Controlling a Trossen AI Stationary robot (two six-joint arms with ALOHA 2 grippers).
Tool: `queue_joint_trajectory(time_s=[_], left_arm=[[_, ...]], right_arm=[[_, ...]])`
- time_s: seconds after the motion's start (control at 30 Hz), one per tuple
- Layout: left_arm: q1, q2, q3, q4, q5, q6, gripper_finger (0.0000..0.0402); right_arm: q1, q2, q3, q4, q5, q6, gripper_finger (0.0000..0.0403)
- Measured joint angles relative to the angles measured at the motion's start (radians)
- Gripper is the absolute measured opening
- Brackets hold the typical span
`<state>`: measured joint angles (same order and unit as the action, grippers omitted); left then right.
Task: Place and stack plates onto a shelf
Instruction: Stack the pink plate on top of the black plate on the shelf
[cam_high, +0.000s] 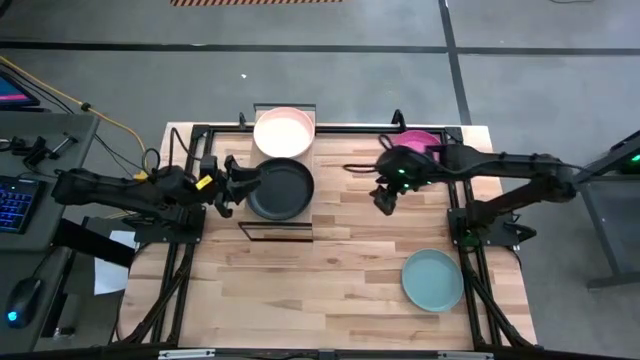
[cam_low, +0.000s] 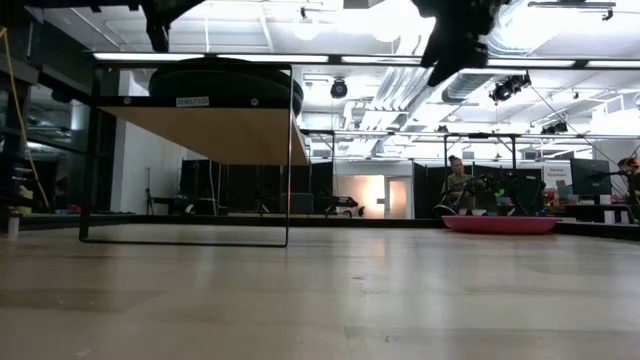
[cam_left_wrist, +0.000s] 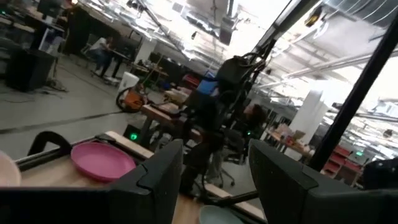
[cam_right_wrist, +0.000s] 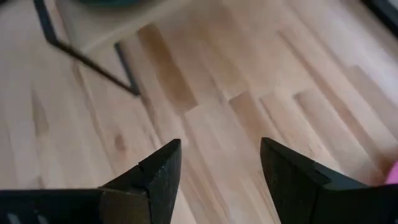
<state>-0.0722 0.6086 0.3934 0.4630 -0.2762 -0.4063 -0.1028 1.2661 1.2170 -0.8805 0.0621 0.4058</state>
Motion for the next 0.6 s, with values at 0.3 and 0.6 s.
queue_joint_trajectory(time_s=[0.3, 0.6], left_arm=[[0.001, -0.008, 0.0, 0.015, -0.097, 0.102, 0.0175], [0.001, -0.007, 0.0, 0.012, -0.105, 0.094, 0.0175]], right_arm=[[-0.004, -0.118, -0.096, -0.01, 0.253, 0.44, 0.02], [-0.187, -0.075, -0.227, -0.31, 0.375, 1.128, 0.02]])
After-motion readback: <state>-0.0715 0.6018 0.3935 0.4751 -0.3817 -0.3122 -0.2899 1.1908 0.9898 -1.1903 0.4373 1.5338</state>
